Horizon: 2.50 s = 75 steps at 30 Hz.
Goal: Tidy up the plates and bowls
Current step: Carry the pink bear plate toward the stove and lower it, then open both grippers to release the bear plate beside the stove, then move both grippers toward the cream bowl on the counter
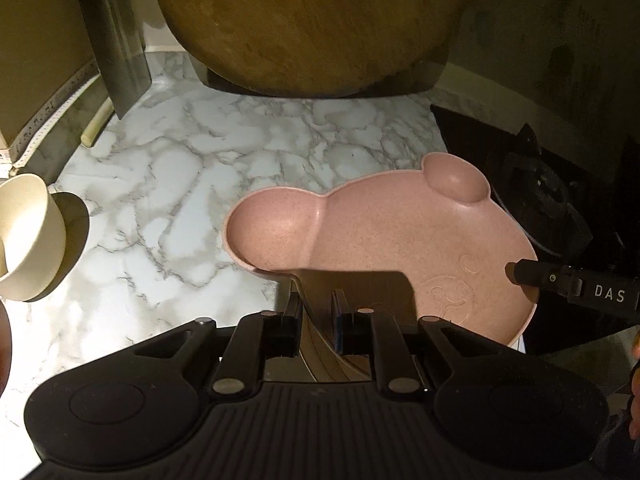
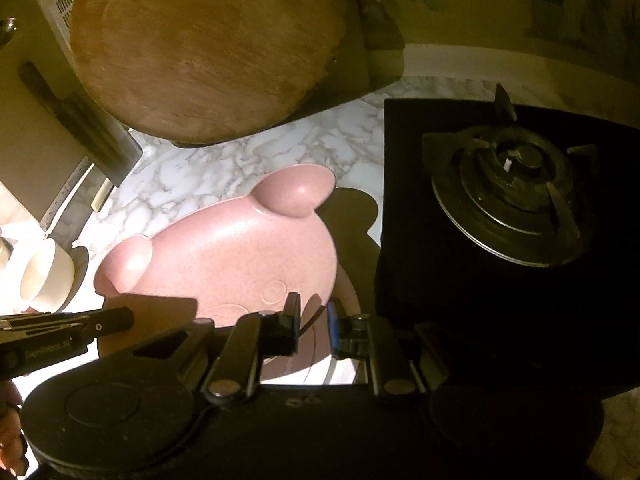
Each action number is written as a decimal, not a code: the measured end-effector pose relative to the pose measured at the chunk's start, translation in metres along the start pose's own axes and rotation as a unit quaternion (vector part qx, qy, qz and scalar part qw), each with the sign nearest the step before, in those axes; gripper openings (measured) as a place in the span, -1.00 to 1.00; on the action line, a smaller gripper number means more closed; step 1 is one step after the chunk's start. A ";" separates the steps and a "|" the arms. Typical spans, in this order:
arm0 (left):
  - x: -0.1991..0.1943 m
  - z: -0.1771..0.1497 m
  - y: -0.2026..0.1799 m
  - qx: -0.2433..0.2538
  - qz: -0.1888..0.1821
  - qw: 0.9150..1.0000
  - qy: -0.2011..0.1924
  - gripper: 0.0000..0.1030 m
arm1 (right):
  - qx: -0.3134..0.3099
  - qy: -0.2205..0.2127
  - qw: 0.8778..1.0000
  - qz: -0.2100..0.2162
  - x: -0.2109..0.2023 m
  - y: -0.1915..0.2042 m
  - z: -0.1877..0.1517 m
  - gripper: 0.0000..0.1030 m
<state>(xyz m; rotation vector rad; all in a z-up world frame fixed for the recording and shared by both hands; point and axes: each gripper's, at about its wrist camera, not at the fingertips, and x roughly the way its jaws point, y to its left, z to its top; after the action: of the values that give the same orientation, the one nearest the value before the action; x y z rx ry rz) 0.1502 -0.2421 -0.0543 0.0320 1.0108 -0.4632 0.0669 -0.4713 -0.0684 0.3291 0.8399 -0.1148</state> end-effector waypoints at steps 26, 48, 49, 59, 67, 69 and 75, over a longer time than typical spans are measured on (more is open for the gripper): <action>0.011 0.000 0.006 -0.002 -0.002 1.000 0.025 -0.73 | 0.014 0.033 0.999 0.002 0.025 -0.012 -0.011 -0.81; -0.021 -0.016 0.019 0.013 -0.036 0.999 0.007 -0.58 | -0.026 -0.002 1.000 -0.008 -0.007 0.016 -0.018 -0.17; -0.024 -0.017 0.019 0.015 -0.036 0.999 0.004 -0.58 | -0.030 -0.005 1.000 -0.006 -0.010 0.020 -0.019 -0.12; -0.070 -0.030 0.036 0.024 -0.040 0.997 -0.055 -0.04 | -0.074 -0.042 0.996 0.025 -0.039 0.071 -0.034 0.29; -0.110 -0.044 0.068 0.011 -0.015 0.994 -0.110 0.31 | -0.111 -0.090 0.988 0.066 -0.062 0.120 -0.044 0.96; -0.119 -0.049 0.078 0.004 -0.005 0.992 -0.123 0.35 | -0.125 -0.101 0.984 0.073 -0.066 0.133 -0.046 0.97; -0.145 -0.062 0.110 -0.019 0.019 0.987 -0.157 0.43 | -0.151 -0.114 0.978 0.094 -0.068 0.173 -0.052 0.99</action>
<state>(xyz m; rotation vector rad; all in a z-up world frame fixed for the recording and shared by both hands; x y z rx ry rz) 0.0783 -0.0759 0.0112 -0.0550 0.7078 -0.3986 0.0249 -0.2928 -0.0082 0.1049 0.5846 0.1483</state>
